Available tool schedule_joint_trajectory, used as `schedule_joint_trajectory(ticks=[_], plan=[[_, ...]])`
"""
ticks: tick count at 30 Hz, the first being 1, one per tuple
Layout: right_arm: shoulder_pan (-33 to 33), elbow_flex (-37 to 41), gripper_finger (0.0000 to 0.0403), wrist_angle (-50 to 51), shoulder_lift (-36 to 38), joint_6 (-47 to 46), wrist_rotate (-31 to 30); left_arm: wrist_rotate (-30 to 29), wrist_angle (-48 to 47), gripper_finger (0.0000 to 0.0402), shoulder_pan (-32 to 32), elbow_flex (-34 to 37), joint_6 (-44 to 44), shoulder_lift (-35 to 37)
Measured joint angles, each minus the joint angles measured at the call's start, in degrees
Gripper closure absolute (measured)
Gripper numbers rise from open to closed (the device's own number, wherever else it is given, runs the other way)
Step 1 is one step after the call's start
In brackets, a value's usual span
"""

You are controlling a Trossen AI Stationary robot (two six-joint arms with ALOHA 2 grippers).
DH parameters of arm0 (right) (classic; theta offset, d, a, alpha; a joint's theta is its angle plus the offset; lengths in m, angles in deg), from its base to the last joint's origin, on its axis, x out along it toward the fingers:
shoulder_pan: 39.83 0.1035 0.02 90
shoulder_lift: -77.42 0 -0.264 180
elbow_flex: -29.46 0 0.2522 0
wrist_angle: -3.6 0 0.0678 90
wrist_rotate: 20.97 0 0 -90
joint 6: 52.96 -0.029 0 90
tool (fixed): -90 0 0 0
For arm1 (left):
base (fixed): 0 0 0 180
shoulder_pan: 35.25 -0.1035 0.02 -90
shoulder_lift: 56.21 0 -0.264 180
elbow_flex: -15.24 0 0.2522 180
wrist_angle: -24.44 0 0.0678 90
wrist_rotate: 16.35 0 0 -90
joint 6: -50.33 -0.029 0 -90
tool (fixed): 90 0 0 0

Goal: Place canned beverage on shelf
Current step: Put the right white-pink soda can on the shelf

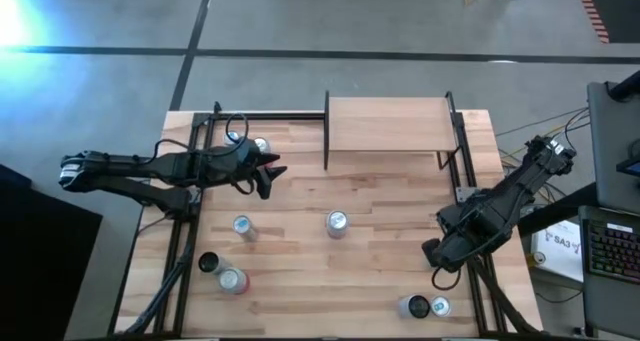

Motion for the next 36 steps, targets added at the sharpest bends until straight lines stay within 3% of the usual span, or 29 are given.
schedule_joint_trajectory(ticks=[6,15,20,28,36], plan=[[0.2,5.3,0.0057,-7.9,2.7,-1.9,0.0,0.0,-0.1,0.0205,0.0,0.0,0.2,0.0],[0.2,11.2,0.0069,-11.9,2.9,-1.9,0.0,0.0,-0.1,0.0205,0.0,0.0,0.9,0.0],[0.2,11.8,0.0087,-12.4,2.9,-1.6,1.3,-0.1,-0.1,0.0205,0.0,0.0,1.1,0.0],[0.2,12.1,0.0154,-12.3,2.9,0.0,2.2,-0.5,-0.1,0.0205,-0.1,0.0,-0.1,0.0],[0.2,8.7,0.0146,-11.5,2.7,1.7,2.5,-2.0,-0.1,0.0205,-0.1,0.0,-2.9,0.0]])
